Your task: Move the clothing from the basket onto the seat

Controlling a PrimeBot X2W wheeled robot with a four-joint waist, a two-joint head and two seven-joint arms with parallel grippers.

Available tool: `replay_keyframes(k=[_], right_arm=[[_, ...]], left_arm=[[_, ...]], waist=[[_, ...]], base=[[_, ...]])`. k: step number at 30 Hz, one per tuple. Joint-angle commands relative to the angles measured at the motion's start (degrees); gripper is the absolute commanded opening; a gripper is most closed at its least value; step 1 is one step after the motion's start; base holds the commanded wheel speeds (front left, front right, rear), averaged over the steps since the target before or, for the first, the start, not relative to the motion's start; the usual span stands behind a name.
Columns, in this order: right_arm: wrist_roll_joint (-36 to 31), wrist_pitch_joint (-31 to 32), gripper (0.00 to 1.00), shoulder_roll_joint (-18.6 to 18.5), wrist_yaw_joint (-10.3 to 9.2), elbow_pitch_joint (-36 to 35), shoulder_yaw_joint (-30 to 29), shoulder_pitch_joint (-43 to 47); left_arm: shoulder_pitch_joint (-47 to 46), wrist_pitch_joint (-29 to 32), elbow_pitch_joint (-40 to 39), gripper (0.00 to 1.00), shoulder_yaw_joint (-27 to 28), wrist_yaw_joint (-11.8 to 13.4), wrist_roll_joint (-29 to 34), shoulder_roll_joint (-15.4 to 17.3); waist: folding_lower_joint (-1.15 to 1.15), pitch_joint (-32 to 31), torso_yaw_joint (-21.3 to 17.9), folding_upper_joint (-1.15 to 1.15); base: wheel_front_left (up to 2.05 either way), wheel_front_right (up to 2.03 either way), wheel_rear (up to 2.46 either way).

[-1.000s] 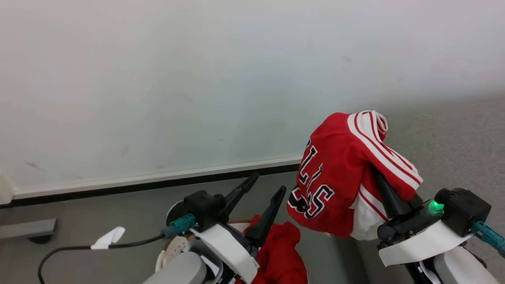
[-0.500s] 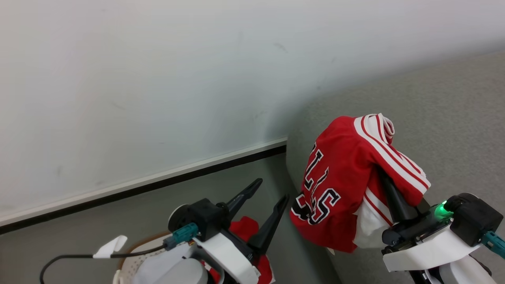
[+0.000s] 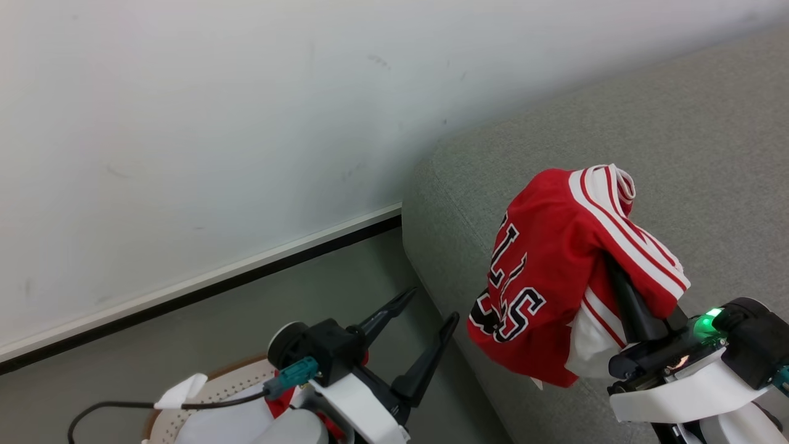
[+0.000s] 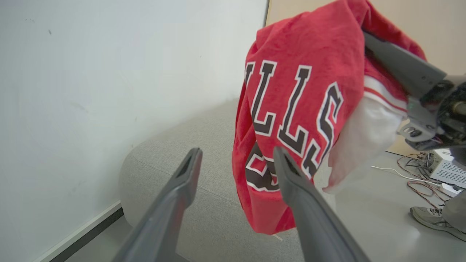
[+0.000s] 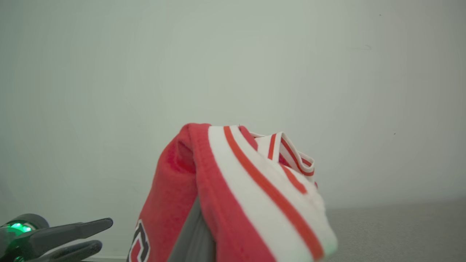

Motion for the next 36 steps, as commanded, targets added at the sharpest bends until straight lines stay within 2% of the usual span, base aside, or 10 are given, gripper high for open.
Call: replay_keyframes(k=[1,7,15,19,28,31,36], right_arm=[[-0.2,0.0,0.00,-0.5,-0.12,-0.3,-0.3,0.6],[-0.1,0.0,0.00,-1.1,-0.12,-1.1,-1.6,-1.4],[2.4,0.0,0.00,-1.6,-0.12,-1.9,-6.4,-9.8],[2.4,0.0,0.00,-3.0,-0.12,-0.9,-9.5,-14.5],[4.9,0.0,0.00,-8.2,-0.13,5.3,-18.1,-24.4],[4.5,0.1,0.00,-11.3,-0.13,8.6,-19.2,-27.3],[6.4,0.1,0.00,-13.8,-0.13,12.5,-23.0,-31.1]], left_arm=[[0.6,0.0,0.1,1.00,0.2,-0.2,0.5,0.1],[0.5,0.0,-0.1,1.00,0.9,-0.7,1.2,0.0],[-3.1,0.8,-3.2,1.00,0.2,-1.5,2.4,3.9],[-4.6,1.2,-5.4,1.00,0.1,-1.7,2.3,6.3],[-7.4,2.6,-10.5,1.00,0.8,-2.0,2.3,12.2],[-8.4,2.7,-11.8,1.00,1.1,-2.1,1.9,13.3],[-9.1,2.9,-13.2,1.00,1.6,-2.1,1.4,14.7]], waist=[[0.00,0.1,-0.1,0.00],[0.00,1.8,0.0,0.00],[0.00,11.3,2.7,0.00],[0.00,16.1,4.8,0.00],[0.00,26.0,8.0,0.00],[0.00,28.5,9.3,0.00],[0.00,32.3,11.0,0.00]], base=[[0.00,0.00,0.00],[0.00,0.00,0.00],[0.00,0.00,0.00],[0.00,0.00,0.00],[0.00,0.00,0.00],[0.00,0.00,0.00],[0.00,0.00,0.00]])
